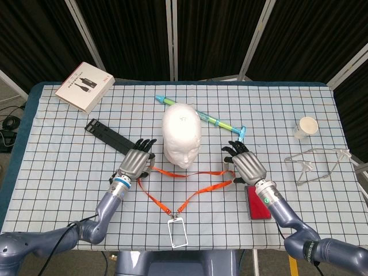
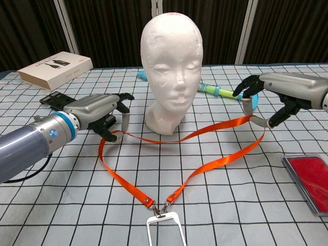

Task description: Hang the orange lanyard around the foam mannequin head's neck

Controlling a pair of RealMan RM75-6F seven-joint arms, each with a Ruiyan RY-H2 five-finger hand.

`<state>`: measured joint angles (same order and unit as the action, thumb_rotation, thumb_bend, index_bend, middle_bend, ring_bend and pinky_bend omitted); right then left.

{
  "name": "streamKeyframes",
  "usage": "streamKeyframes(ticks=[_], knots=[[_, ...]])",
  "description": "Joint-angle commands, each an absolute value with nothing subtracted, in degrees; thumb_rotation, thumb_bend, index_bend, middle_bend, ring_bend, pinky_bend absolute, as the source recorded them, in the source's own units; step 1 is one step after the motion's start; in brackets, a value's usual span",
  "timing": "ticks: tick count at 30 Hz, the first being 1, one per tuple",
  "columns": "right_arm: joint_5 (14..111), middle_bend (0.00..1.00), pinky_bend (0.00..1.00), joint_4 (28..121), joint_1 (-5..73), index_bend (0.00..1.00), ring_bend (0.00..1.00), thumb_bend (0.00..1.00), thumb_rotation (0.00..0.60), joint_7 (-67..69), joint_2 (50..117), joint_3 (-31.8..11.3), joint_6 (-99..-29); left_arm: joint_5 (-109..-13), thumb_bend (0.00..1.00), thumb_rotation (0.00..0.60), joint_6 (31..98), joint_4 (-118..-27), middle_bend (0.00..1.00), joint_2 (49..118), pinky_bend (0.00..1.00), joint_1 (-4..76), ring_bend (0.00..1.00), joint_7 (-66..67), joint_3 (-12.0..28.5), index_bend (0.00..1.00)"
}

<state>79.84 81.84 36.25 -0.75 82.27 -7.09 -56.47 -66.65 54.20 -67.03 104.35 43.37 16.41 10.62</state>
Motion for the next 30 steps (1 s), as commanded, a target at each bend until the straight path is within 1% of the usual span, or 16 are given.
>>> streamKeyframes(ticks=[1, 5, 8, 13, 16, 19, 25, 30], knots=[[84.46, 0.18, 0.05, 82.1, 35.75, 0.76, 0.0, 0.46, 0.6, 0.94, 80.62, -5.46, -59.19, -70.23, 0.49, 0.6, 57.68, -70.21, 0.0, 101.66, 0.0, 41.02, 0.0, 13.92, 8.53, 0.71], [90.2, 0.19, 0.05, 82.37, 35.22, 0.76, 0.0, 0.46, 0.6, 4.0, 78.1, -3.54, -62.58, -76.98, 0.49, 0.6, 62.89, -74.58, 0.0, 97.29, 0.0, 38.13, 0.0, 8.94, 5.34, 0.72], [93.54, 0.19, 0.05, 82.94, 34.98, 0.76, 0.0, 0.46, 0.6, 6.18, 76.48, -2.64, -65.1, -81.44, 0.49, 0.6, 66.68, -77.26, 0.0, 94.33, 0.0, 36.48, 0.0, 5.58, 3.65, 0.72], [97.11, 0.2, 0.05, 84.01, 35.13, 0.76, 0.0, 0.45, 0.6, 9.3, 74.39, -2.41, -68.45, -85.5, 0.49, 0.6, 70.94, -82.06, 0.0, 90.14, 0.0, 35.15, 0.0, 4.43, 3.16, 0.72], [97.87, 0.2, 0.05, 85.75, 35.27, 0.76, 0.0, 0.46, 0.6, 9.93, 72.97, -3.14, -70.06, -86.03, 0.49, 0.6, 72.85, -86.17, 0.0, 87.44, 0.0, 34.77, 0.0, 4.8, 4.54, 0.72], [96.03, 0.2, 0.05, 88.95, 35.41, 0.76, 0.0, 0.46, 0.6, 9.81, 71.7, -4.86, -70.37, -84.13, 0.49, 0.6, 73.11, -90.88, 0.0, 84.85, 0.0, 34.86, 0.0, 5.22, 7.16, 0.72], [87.22, 0.2, 0.05, 95.88, 36.03, 0.76, 0.0, 0.46, 0.6, 7.09, 70.41, -10.65, -69.2, -77.48, 0.49, 0.6, 70.86, -98.54, 0.0, 81.07, 0.0, 36.25, 0.0, 6.46, 13.1, 0.73], [81.03, 0.2, 0.05, 99.57, 37.04, 0.76, 0.0, 0.46, 0.6, 6.15, 69.28, -14.74, -67.86, -72.63, 0.49, 0.6, 70.09, -102.26, 0.0, 78.74, 0.0, 37.29, 0.0, 7.88, 17.38, 0.73]])
